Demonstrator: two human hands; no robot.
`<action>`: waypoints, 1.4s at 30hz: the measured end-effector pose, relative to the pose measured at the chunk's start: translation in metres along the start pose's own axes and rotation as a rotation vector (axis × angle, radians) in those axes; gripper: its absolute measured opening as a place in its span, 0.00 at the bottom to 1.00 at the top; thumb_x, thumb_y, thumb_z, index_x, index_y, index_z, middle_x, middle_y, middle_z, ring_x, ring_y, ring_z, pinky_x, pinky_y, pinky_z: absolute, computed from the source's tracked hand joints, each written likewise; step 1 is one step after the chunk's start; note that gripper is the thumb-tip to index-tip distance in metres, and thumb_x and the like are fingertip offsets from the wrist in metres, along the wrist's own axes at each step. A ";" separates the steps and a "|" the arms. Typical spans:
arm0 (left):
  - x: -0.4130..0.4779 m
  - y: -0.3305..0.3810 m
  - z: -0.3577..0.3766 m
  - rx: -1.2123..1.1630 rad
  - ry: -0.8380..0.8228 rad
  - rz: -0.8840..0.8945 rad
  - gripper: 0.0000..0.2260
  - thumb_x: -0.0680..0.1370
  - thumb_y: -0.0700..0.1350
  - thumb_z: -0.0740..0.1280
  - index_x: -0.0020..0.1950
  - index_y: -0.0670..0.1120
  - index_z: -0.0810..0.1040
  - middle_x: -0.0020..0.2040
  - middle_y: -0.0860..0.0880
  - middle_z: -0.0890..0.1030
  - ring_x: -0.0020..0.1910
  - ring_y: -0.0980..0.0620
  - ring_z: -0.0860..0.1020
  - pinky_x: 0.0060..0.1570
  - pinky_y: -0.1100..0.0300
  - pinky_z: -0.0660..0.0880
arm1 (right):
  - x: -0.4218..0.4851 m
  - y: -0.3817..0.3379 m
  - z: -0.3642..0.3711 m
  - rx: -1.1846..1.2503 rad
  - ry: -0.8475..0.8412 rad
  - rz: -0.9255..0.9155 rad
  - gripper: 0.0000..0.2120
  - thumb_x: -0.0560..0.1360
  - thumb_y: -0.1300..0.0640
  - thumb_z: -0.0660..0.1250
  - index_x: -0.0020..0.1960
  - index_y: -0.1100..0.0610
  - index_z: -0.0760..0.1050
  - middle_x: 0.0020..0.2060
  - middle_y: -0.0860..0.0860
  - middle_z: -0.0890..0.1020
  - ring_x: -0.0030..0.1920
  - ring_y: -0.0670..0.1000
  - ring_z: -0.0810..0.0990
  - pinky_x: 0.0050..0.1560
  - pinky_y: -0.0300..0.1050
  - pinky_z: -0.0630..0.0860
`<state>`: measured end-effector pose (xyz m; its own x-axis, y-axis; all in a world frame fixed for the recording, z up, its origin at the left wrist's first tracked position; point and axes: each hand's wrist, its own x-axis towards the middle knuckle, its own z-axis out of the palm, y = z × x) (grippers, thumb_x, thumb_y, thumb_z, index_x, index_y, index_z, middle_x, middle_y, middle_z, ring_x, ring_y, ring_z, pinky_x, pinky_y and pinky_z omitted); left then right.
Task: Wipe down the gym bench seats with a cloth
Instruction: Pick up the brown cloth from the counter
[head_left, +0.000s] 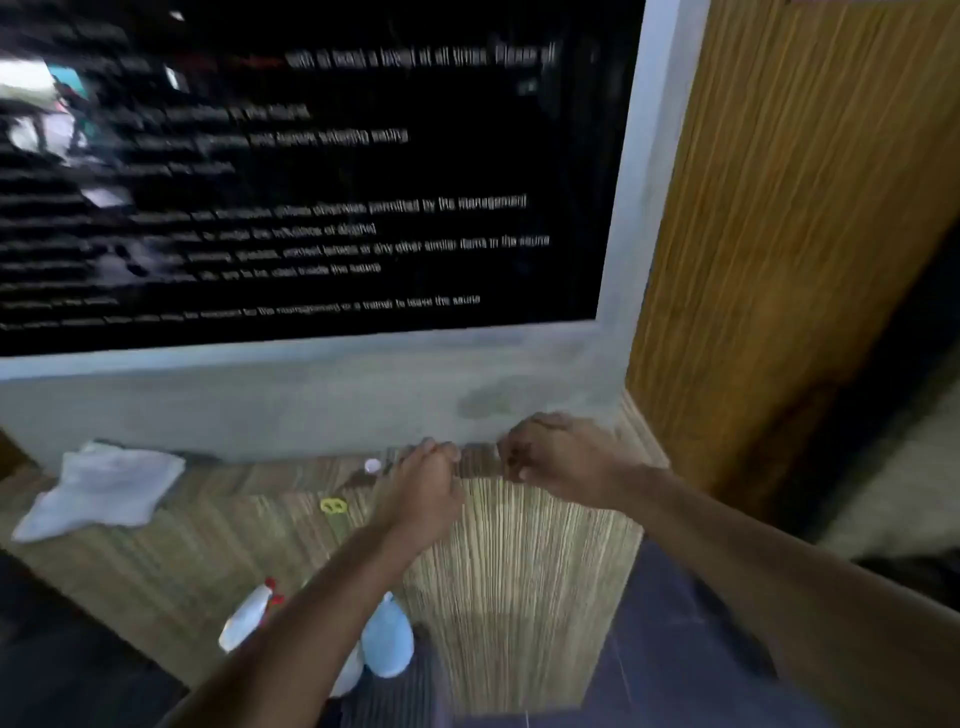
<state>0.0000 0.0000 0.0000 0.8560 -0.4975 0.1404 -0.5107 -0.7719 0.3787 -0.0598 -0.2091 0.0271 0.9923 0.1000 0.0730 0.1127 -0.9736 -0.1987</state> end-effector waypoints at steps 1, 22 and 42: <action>0.007 -0.007 0.012 0.021 -0.008 0.032 0.16 0.72 0.43 0.63 0.59 0.45 0.77 0.58 0.45 0.77 0.60 0.42 0.76 0.58 0.49 0.73 | 0.006 0.010 0.012 -0.031 0.038 -0.008 0.22 0.74 0.46 0.67 0.67 0.46 0.72 0.66 0.47 0.76 0.66 0.53 0.74 0.65 0.52 0.71; 0.028 -0.048 0.113 0.333 0.225 0.260 0.32 0.74 0.50 0.66 0.77 0.42 0.63 0.77 0.44 0.64 0.76 0.45 0.61 0.73 0.43 0.59 | 0.025 0.077 0.107 -0.120 0.402 -0.304 0.22 0.83 0.43 0.56 0.70 0.53 0.74 0.70 0.47 0.75 0.71 0.49 0.72 0.70 0.49 0.71; 0.031 0.076 0.075 0.115 0.075 0.327 0.26 0.68 0.42 0.67 0.67 0.43 0.76 0.68 0.46 0.76 0.67 0.44 0.74 0.65 0.46 0.70 | -0.071 0.070 0.044 0.972 0.465 0.571 0.17 0.82 0.47 0.62 0.53 0.60 0.80 0.41 0.58 0.85 0.40 0.57 0.84 0.40 0.57 0.80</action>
<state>-0.0188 -0.1037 -0.0357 0.6467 -0.6990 0.3053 -0.7611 -0.6180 0.1973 -0.1202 -0.2751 -0.0346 0.8211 -0.5694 0.0390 -0.1448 -0.2739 -0.9508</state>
